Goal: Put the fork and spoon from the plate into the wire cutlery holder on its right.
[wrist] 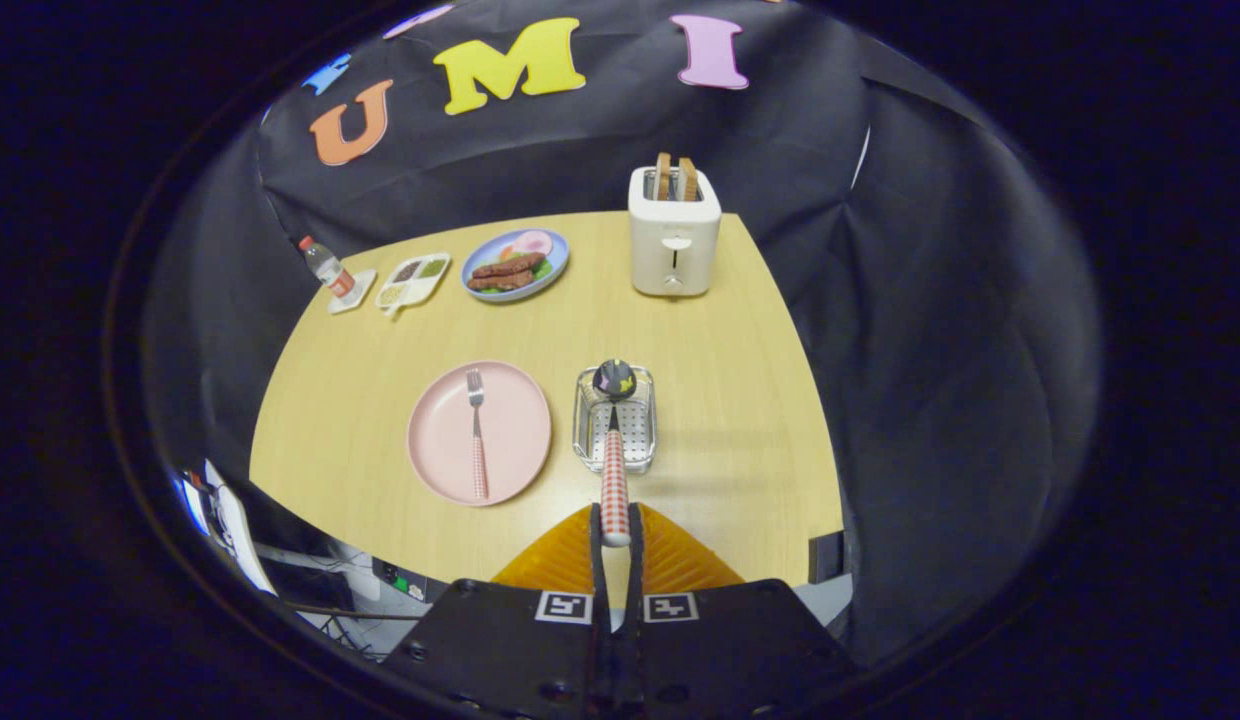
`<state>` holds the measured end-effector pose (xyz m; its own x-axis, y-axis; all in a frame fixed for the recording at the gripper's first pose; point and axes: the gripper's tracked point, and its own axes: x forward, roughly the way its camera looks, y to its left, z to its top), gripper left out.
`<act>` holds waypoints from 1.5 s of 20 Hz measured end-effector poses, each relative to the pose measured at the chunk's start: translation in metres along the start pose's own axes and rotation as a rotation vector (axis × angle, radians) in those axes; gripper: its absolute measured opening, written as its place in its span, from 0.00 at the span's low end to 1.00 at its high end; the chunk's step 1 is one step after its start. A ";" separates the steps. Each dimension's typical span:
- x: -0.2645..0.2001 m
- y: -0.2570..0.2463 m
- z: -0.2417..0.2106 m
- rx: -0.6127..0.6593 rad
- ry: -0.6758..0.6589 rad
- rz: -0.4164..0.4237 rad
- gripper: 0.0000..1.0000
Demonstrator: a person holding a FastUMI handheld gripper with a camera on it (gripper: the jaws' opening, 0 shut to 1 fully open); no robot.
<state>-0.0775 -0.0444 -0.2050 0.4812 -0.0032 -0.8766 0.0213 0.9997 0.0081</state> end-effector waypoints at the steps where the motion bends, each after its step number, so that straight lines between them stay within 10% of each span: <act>1: 0.003 0.002 -0.002 0.010 0.037 0.010 0.04; 19: 0.070 -0.003 0.004 0.129 0.237 -0.004 0.14; 25: 0.045 -0.011 0.040 0.146 0.007 0.004 0.78; 30: 0.003 0.030 0.090 0.013 -0.332 0.056 0.96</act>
<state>0.0034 -0.0161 -0.1638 0.7408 0.0423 -0.6704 -0.0032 0.9982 0.0595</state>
